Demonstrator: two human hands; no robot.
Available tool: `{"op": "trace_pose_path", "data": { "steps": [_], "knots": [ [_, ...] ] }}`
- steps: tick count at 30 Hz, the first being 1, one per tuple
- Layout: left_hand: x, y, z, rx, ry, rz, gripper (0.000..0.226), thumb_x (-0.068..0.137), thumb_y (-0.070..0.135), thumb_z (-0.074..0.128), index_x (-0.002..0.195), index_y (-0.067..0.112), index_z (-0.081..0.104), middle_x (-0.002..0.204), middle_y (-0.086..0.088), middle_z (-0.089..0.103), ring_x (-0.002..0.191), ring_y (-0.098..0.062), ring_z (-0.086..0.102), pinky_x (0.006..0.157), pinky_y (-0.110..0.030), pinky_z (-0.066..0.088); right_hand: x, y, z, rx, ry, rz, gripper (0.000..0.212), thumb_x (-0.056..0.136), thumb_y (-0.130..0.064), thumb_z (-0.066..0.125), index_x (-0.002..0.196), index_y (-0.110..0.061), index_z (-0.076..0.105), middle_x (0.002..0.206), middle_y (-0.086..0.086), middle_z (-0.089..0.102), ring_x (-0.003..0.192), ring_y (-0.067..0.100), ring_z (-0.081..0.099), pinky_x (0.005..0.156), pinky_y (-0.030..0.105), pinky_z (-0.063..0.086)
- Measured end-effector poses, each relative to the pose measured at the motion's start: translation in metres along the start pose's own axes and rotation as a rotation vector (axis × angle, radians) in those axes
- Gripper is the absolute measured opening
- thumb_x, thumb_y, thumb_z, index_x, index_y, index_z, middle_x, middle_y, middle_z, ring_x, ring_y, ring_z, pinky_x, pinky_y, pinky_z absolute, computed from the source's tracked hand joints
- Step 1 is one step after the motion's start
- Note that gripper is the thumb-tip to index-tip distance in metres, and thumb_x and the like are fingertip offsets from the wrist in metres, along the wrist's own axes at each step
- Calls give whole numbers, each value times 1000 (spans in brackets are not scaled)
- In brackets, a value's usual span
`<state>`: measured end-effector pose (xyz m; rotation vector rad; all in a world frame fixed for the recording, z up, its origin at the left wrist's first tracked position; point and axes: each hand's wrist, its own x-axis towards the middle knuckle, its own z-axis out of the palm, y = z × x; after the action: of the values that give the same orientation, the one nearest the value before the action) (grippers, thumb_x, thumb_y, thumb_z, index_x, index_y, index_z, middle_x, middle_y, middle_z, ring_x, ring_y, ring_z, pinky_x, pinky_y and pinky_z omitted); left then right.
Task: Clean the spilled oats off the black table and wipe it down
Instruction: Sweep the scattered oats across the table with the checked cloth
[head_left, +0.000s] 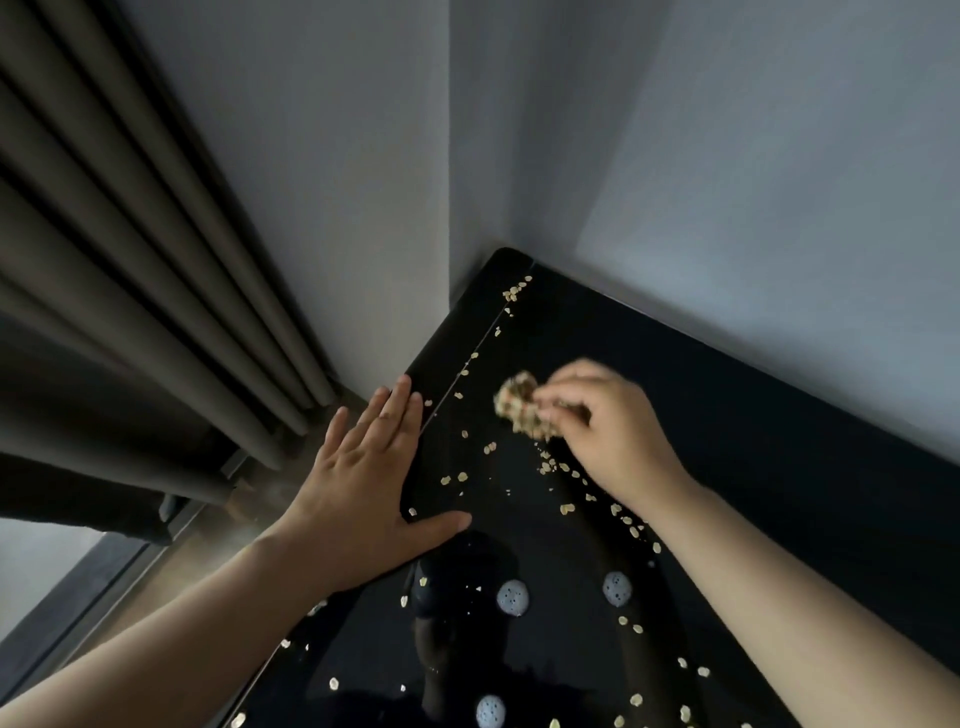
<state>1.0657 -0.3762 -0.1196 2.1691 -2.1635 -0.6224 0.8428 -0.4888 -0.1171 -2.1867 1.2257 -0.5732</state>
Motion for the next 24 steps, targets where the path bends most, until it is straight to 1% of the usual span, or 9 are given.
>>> {"op": "trace_pose_path", "data": {
  "steps": [2, 3, 6, 9, 11, 14, 17, 20, 24],
  "knots": [
    [0, -1, 0, -20, -9, 10, 119, 61, 93, 23, 149, 24, -19, 151, 10, -36, 140, -6, -28, 119, -39, -8, -15, -7, -10, 28, -105, -7, 19, 82, -6, 71, 97, -16, 75, 91, -13, 64, 87, 3, 61, 79, 14, 47],
    [0, -2, 0, -30, -15, 17, 120, 61, 93, 24, 149, 25, -19, 150, 11, -36, 140, -5, -29, 119, -38, -7, -15, -9, -15, 40, -90, 3, 19, 81, -6, 71, 97, -16, 75, 90, -14, 64, 86, 2, 61, 79, 11, 46],
    [0, -6, 0, -131, -29, 22, 118, 60, 92, 29, 149, 28, -17, 151, 16, -34, 139, -2, -28, 120, -38, -1, 13, -8, -24, 61, 114, 58, 19, 82, -5, 70, 98, -14, 75, 90, -10, 65, 83, -1, 59, 80, 9, 41],
    [1, -9, 2, -197, -30, 36, 115, 59, 92, 31, 144, 34, -20, 150, 21, -32, 138, 2, -28, 121, -36, 3, 61, -2, -20, 26, 230, 98, 18, 87, -10, 66, 102, -14, 74, 91, -7, 63, 80, 1, 54, 71, 3, 34],
    [2, -11, 4, -228, -17, 37, 111, 59, 92, 32, 141, 38, -20, 150, 23, -30, 138, 4, -27, 121, -37, 5, 92, 4, -12, -4, 281, 114, 18, 88, -12, 64, 104, -13, 73, 94, -2, 63, 84, 8, 54, 69, 8, 34],
    [2, -14, 9, -272, 22, 33, 106, 62, 88, 36, 141, 41, -18, 151, 26, -27, 140, 3, -23, 120, -38, 7, 128, 10, 1, -24, 321, 136, 20, 89, -14, 63, 107, -12, 72, 103, 4, 67, 93, 15, 59, 74, 16, 34],
    [2, -14, 14, -251, 74, 35, 103, 66, 84, 37, 143, 40, -16, 153, 24, -24, 144, -3, -16, 120, -40, 11, 149, 12, 14, -60, 288, 149, 20, 90, -14, 63, 108, -12, 72, 107, 6, 67, 97, 18, 60, 73, 17, 33],
    [3, -16, 16, -226, 78, 41, 102, 66, 84, 35, 142, 41, -18, 153, 23, -24, 146, -8, -11, 120, -38, 12, 144, 12, 24, -52, 209, 140, 17, 88, -12, 65, 103, -11, 73, 104, 6, 65, 93, 16, 58, 72, 15, 31],
    [4, -17, 13, -235, 51, 46, 101, 65, 84, 33, 139, 44, -24, 151, 25, -29, 145, -9, -13, 120, -36, 11, 88, 1, 15, -27, 51, 18, 12, 85, -12, 68, 95, -15, 74, 96, -2, 64, 87, 12, 58, 76, 23, 42]
  ]
}}
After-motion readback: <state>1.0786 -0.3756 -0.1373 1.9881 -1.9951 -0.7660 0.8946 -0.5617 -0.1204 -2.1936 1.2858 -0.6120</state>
